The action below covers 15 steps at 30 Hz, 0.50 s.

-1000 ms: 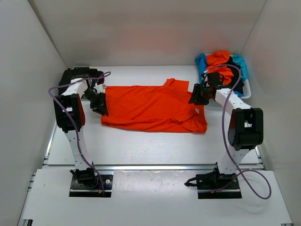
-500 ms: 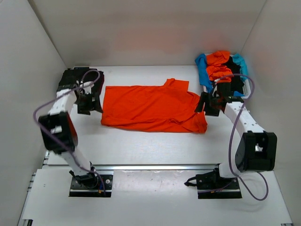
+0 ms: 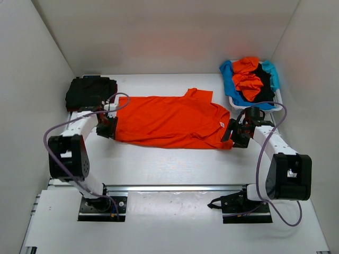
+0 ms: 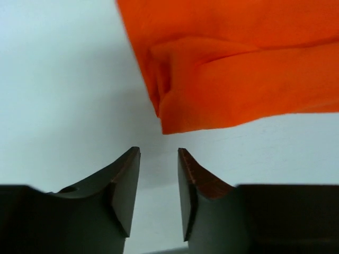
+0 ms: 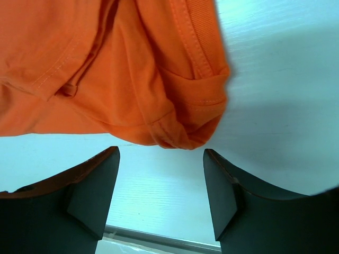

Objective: Fold and stack the t-shirts
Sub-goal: Fold the flattened tshirt in 1/3 of the way

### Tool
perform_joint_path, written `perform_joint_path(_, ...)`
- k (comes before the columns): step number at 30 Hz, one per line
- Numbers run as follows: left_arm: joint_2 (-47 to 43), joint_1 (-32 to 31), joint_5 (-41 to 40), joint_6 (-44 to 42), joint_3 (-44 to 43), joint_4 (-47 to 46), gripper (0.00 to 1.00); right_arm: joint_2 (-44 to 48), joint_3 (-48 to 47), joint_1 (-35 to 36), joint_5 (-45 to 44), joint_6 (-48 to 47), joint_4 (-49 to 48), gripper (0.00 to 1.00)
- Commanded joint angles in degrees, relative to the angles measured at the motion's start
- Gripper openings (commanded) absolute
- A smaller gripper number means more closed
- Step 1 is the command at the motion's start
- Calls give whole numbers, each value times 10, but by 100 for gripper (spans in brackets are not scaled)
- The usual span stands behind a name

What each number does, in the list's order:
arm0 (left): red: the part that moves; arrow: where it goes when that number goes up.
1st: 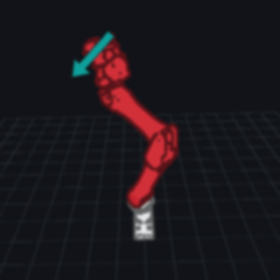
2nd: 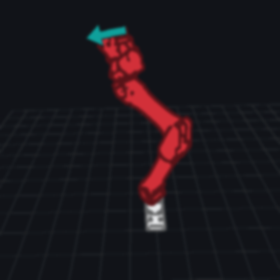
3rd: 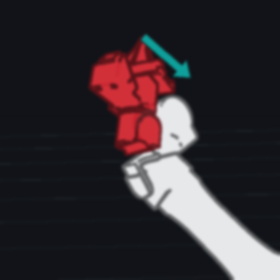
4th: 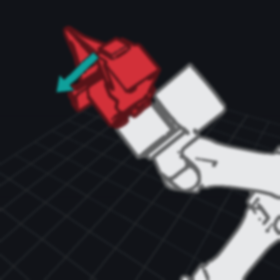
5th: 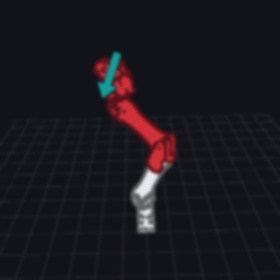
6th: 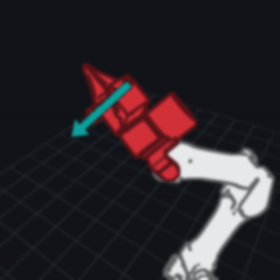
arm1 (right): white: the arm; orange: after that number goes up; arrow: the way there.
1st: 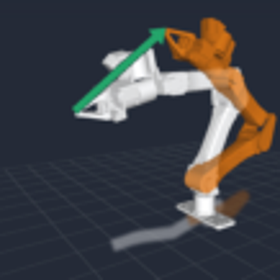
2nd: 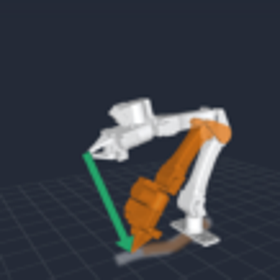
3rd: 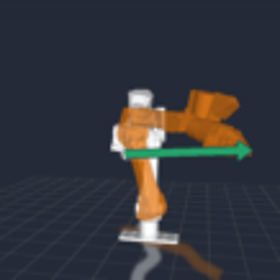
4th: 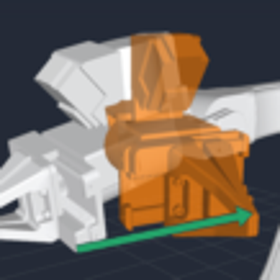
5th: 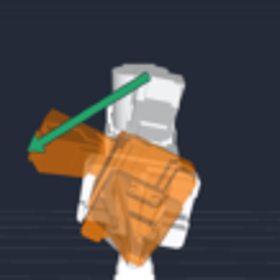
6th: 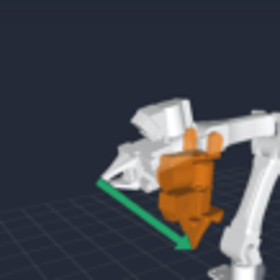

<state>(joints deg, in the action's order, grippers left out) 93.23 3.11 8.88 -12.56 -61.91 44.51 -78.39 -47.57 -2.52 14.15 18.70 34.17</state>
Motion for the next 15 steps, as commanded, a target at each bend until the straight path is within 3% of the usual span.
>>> perform_joint_path(1,-102,-74,-88,-124,9,-61,48,20,-4,15,-4,13,-18,62)
perform_joint_path(5,-132,-136,-119,-268,56,-70,55,18,5,14,9,15,-18,62)
perform_joint_path(9,-133,-223,-212,-380,113,-108,62,24,18,15,10,26,-28,63)
perform_joint_path(15,-97,-236,-239,-433,115,-146,65,40,28,12,14,26,-26,64)
